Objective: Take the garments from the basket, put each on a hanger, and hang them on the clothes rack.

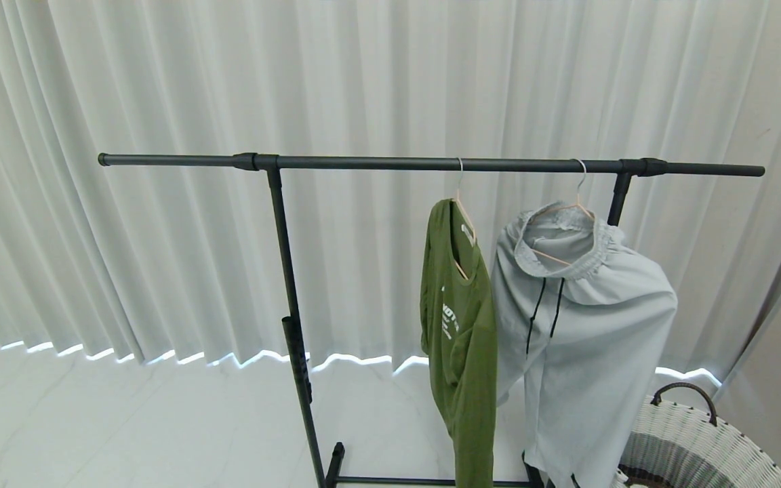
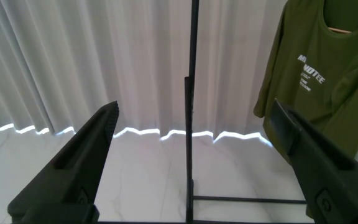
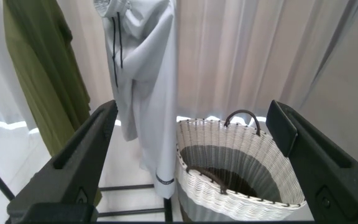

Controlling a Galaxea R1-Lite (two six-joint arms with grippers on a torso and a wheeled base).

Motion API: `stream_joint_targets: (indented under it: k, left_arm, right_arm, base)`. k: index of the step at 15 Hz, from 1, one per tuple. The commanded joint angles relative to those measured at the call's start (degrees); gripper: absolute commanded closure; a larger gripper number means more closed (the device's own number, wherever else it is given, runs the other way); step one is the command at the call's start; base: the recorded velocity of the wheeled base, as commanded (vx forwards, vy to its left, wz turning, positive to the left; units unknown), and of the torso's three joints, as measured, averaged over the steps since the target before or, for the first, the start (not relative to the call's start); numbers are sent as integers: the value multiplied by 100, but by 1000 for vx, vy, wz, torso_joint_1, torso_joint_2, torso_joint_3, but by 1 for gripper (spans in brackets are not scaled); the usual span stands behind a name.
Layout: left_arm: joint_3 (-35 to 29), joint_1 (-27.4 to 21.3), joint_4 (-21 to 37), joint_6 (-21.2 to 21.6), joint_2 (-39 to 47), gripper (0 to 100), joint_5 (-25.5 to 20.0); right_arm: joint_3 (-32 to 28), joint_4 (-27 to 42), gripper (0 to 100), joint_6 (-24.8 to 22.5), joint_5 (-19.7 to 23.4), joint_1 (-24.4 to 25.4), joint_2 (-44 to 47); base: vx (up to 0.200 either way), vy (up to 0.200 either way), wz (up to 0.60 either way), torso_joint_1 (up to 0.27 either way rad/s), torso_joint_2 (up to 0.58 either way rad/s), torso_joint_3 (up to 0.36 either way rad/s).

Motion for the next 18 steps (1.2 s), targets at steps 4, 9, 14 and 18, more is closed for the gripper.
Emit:
stream_joint_targets:
  k: [4, 9, 14, 18]
  left_arm:
    - [0, -1, -1, -1, 0, 0, -2]
    - [0, -1, -1, -1, 0, 0, -2]
    - [0, 8, -1, -1, 0, 0, -2]
    - [0, 8, -1, -1, 0, 0, -2]
  right_arm:
    - [0, -1, 0, -18, 1, -2, -12]
    - [0, -1, 0, -18, 1, 7, -21]
    - [0, -1, 0, -18, 1, -2, -12]
    - [0, -1, 0, -18, 1, -2, -12]
  base:
    - [0, 0, 0, 0, 0, 0]
    - [0, 0, 0, 0, 0, 0]
    - [0, 0, 0, 0, 0, 0]
    - [0, 0, 0, 0, 0, 0]
